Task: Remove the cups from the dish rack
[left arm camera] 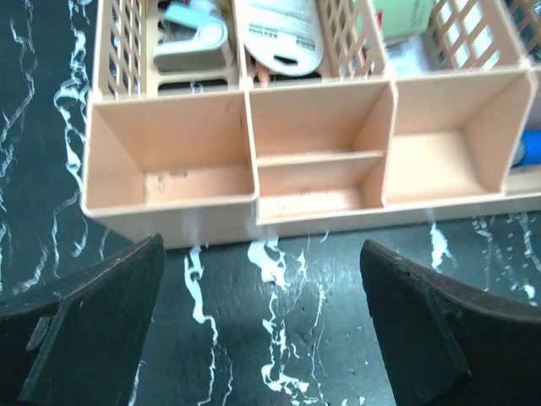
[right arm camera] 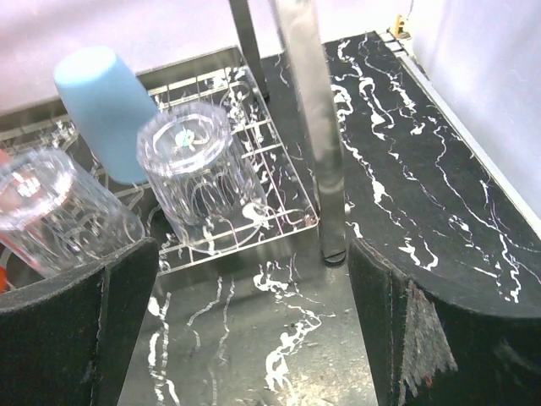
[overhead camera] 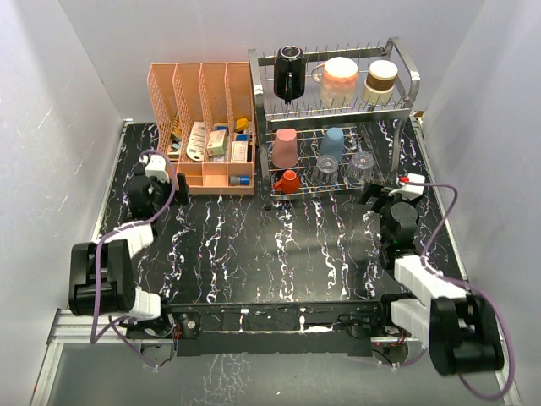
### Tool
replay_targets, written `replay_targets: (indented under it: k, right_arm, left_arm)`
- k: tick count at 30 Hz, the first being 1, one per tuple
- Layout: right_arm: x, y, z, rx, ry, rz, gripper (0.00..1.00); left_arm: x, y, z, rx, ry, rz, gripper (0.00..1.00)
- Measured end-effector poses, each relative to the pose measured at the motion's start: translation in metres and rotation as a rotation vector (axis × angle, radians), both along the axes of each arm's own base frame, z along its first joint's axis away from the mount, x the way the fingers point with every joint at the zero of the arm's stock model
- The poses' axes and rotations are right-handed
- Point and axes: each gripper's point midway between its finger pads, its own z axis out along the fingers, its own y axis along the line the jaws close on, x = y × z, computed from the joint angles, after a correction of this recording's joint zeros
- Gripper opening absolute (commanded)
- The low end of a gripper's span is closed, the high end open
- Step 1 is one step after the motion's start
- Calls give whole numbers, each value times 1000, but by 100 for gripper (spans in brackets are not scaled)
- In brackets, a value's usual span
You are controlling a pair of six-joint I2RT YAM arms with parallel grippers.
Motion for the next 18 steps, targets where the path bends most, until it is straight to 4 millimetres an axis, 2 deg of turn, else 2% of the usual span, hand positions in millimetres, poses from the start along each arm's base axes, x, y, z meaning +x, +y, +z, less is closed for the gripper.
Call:
replay_targets:
  k: [2, 5, 8, 10, 14, 18]
  right_arm:
    - [-8, -3, 14, 65, -9, -30, 98]
    - [-14, -3, 37, 194, -24, -70, 98]
    - [-17, 0, 54, 352, -50, -89, 98]
    - [-15, 6, 57, 440, -46, -83, 98]
    - [8, 32, 52, 481, 62, 26, 98]
    - [41, 69, 49, 399, 194, 129, 98]
  left_arm:
    - [6, 0, 21, 4, 16, -28, 97]
    - [4, 0, 35, -7, 82, -65, 97]
    - [-3, -4, 38, -34, 164, -97, 97]
    - [-9, -8, 39, -62, 221, -119, 97]
    - [-8, -18, 46, -116, 305, -166, 97]
    - [-6, -25, 49, -157, 366, -202, 97]
